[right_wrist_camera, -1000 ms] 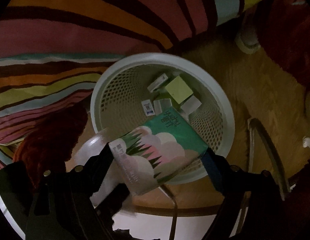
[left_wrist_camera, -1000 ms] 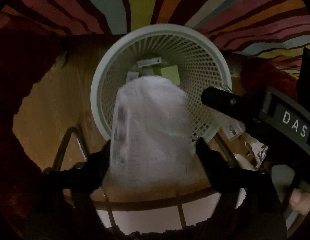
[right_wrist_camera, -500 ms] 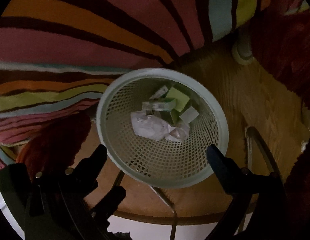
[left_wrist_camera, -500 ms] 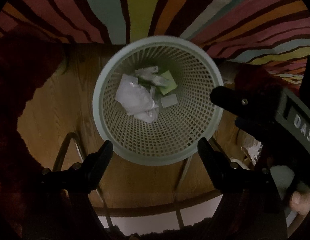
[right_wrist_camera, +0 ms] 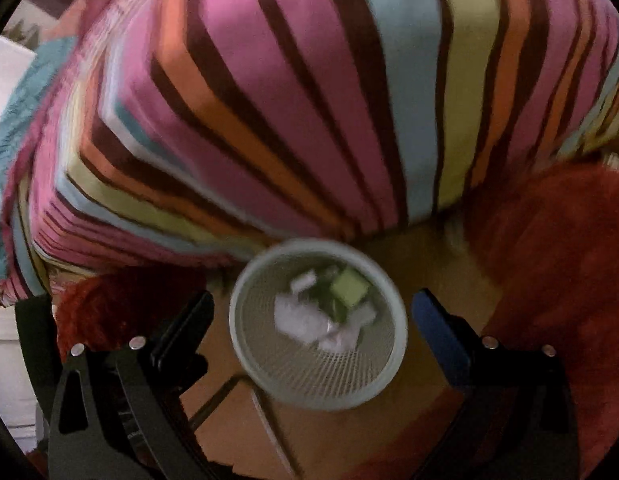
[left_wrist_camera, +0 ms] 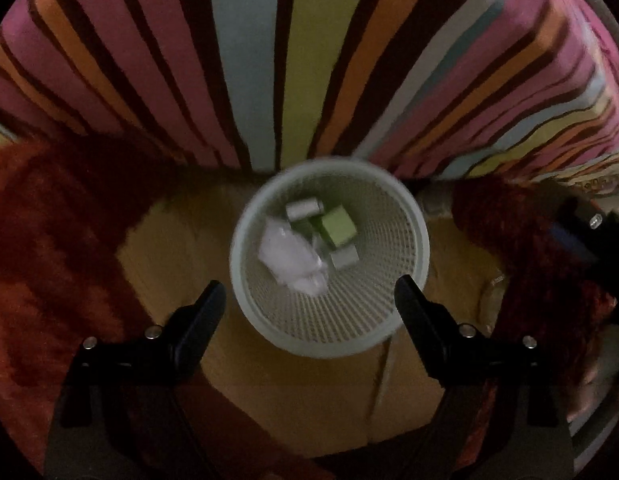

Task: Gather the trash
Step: 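Raise both tools back toward the crumpled paper balls on the bed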

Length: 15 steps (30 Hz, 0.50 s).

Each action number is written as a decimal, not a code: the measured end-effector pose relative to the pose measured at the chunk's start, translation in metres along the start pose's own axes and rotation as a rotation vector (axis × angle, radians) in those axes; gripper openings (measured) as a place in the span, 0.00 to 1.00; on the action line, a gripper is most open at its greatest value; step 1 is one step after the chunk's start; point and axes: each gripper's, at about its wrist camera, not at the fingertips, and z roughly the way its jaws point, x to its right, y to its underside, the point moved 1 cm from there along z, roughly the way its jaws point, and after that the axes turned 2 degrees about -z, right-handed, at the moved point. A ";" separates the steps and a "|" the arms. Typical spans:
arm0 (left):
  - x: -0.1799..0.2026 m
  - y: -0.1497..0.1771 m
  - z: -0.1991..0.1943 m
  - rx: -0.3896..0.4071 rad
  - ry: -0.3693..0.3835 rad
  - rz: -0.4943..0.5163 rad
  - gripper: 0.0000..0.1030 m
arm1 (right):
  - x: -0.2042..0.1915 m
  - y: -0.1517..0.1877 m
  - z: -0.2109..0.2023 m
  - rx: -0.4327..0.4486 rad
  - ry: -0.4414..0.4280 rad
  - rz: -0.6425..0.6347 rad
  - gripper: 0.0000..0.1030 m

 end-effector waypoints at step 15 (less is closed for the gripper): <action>0.029 -0.045 -0.116 0.522 -0.118 0.149 0.82 | -0.014 -0.057 -0.082 0.473 0.038 -0.121 0.92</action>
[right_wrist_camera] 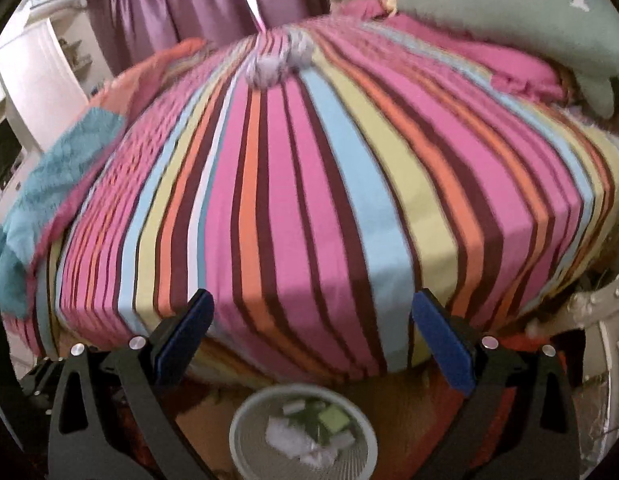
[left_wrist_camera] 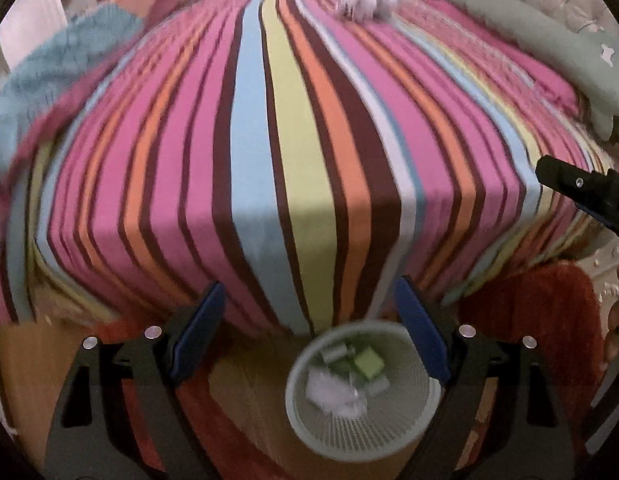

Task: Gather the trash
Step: 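Raise both tools back toward the crumpled paper balls on the bed, then grasp a crumpled paper ball with the left tool while the right tool grasps another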

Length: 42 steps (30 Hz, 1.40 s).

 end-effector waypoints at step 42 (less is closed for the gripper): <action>0.054 -0.310 0.120 0.187 0.150 0.081 0.82 | 0.012 -0.252 0.135 0.030 -0.070 -0.036 0.92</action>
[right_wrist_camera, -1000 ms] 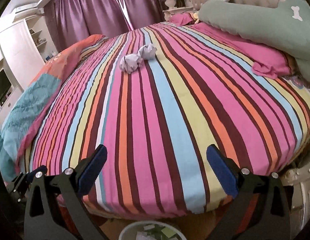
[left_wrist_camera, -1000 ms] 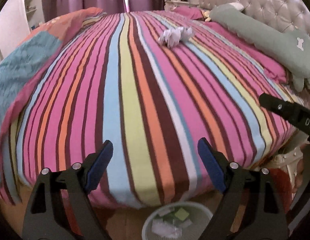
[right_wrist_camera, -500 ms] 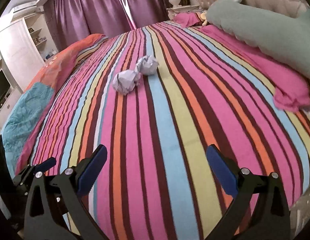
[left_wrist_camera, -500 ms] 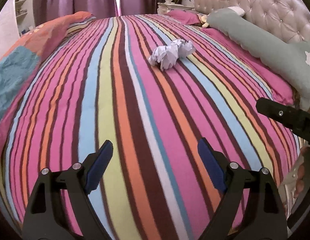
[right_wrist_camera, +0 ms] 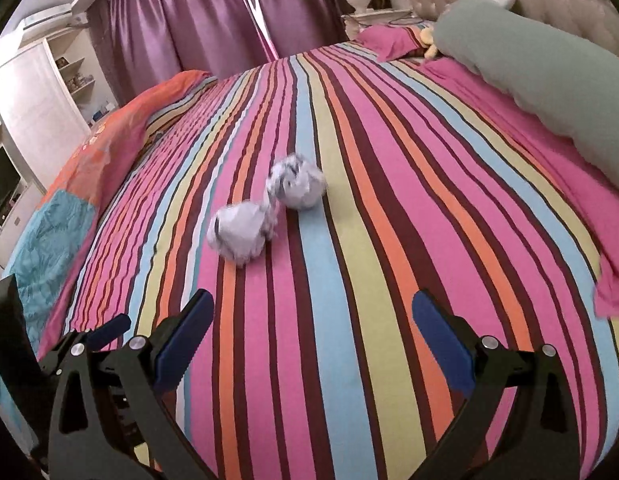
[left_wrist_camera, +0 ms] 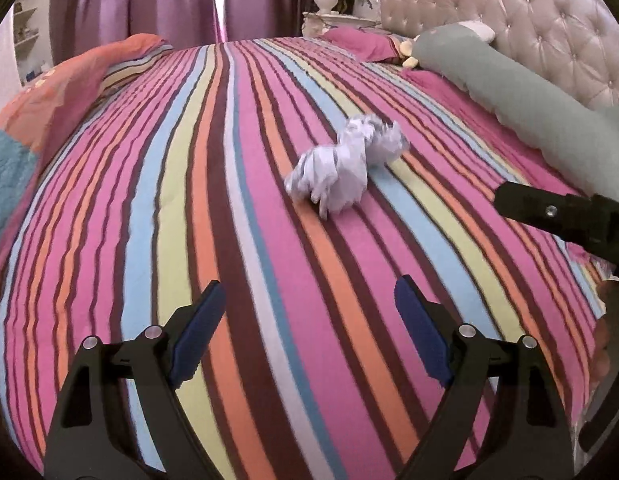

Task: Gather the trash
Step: 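Grasp a crumpled paper ball with the left tool while the right tool grasps another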

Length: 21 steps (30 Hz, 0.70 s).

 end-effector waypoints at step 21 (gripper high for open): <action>0.004 -0.057 0.098 -0.042 0.048 0.059 0.82 | -0.006 -0.064 0.096 -0.052 -0.028 -0.030 0.92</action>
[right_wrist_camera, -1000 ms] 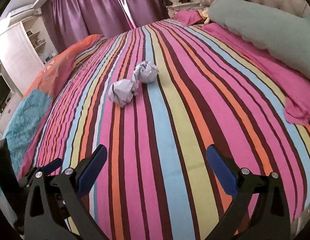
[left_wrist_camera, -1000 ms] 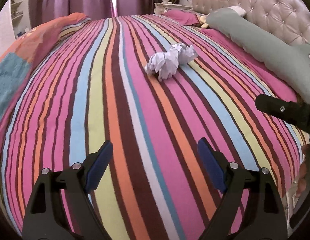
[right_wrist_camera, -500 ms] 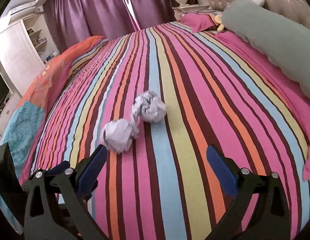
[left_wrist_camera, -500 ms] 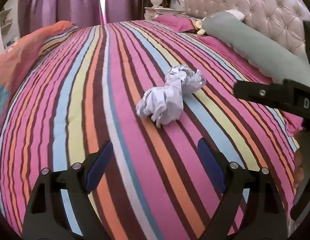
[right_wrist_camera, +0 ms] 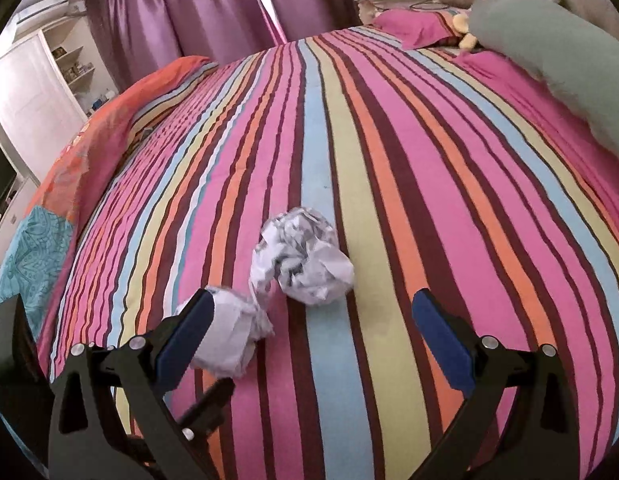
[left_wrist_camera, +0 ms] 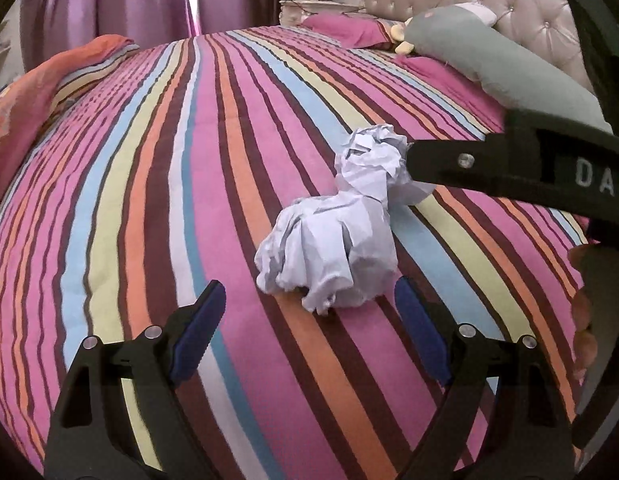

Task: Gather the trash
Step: 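Grasp a crumpled paper ball with the left tool while the right tool grasps another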

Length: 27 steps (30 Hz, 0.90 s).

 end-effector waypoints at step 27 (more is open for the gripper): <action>0.001 -0.015 0.041 -0.034 0.048 -0.053 0.42 | 0.005 -0.016 0.061 -0.128 0.038 -0.021 0.45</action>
